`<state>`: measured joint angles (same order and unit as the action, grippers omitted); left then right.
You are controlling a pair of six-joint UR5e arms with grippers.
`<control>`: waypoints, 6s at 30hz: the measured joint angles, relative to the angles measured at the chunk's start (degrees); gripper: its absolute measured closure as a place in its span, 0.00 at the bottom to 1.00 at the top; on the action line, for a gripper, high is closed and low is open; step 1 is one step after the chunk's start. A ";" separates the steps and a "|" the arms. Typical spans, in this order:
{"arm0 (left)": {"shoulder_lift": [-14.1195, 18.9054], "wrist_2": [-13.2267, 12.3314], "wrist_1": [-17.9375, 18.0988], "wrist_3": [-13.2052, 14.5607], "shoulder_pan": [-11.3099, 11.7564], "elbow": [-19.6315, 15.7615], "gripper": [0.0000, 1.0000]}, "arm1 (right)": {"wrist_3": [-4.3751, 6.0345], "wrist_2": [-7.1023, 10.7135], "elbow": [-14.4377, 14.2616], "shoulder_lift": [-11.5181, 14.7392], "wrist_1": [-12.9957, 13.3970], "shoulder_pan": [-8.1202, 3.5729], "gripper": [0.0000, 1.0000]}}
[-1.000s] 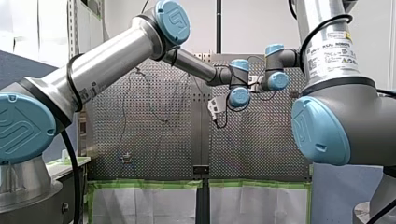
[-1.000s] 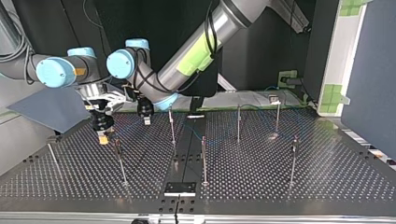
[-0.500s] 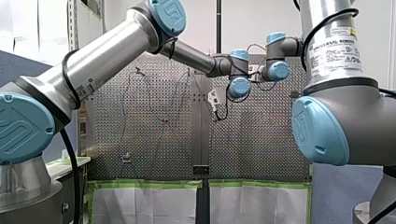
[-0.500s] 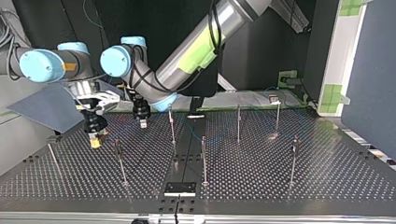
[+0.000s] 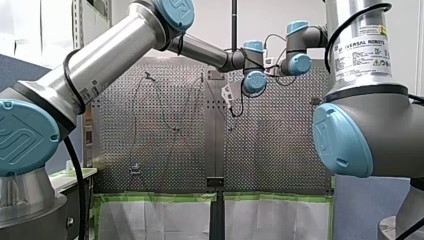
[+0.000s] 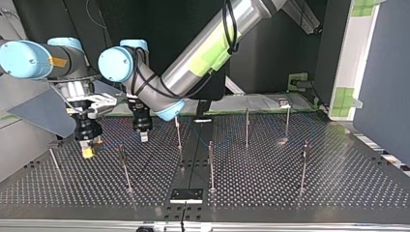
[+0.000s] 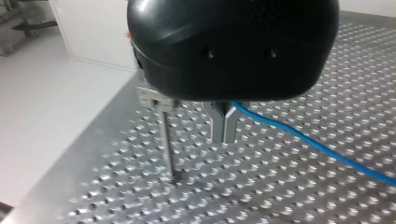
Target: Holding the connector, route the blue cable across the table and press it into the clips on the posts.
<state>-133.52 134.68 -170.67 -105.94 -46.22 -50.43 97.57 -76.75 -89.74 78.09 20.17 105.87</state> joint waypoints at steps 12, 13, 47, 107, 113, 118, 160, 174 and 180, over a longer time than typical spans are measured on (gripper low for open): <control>-0.07 -1.16 1.89 0.79 1.49 1.95 1.00 | -0.11 -0.07 0.39 0.15 -0.66 0.26 1.00; -0.07 -1.52 1.97 0.82 1.71 1.89 1.00 | -0.07 -0.08 0.39 0.14 -0.66 0.25 1.00; -0.45 -10.53 3.30 1.54 6.83 0.73 0.73 | 0.03 0.65 1.11 -2.66 0.05 -3.00 1.00; 18.24 -9.75 8.70 -1.71 6.19 -18.10 0.00 | -0.30 0.80 1.10 -2.76 -0.04 -2.28 1.00; 21.26 -9.98 11.71 -1.84 4.74 -21.10 0.00 | -0.40 0.75 1.10 -2.80 -0.04 -2.21 1.00; 23.50 -9.85 14.30 -2.78 3.31 -23.68 0.00 | -0.60 0.65 1.10 -2.80 -0.04 -2.07 1.00; 19.65 -4.22 34.73 -8.43 -0.29 -44.11 0.00 | -0.82 0.54 1.09 -2.99 -0.11 -1.23 1.00; 12.69 1.76 41.72 -14.81 -6.95 -51.10 0.00 | -0.88 0.37 1.09 -3.06 -0.07 -1.11 1.00; 9.75 4.71 44.65 -17.65 -9.89 -54.05 0.00 | -0.86 0.34 1.09 -3.12 -0.04 -1.21 1.00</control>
<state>-123.77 139.38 -126.02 -123.59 -56.12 -104.48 96.71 -76.41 -88.65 74.97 20.13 104.66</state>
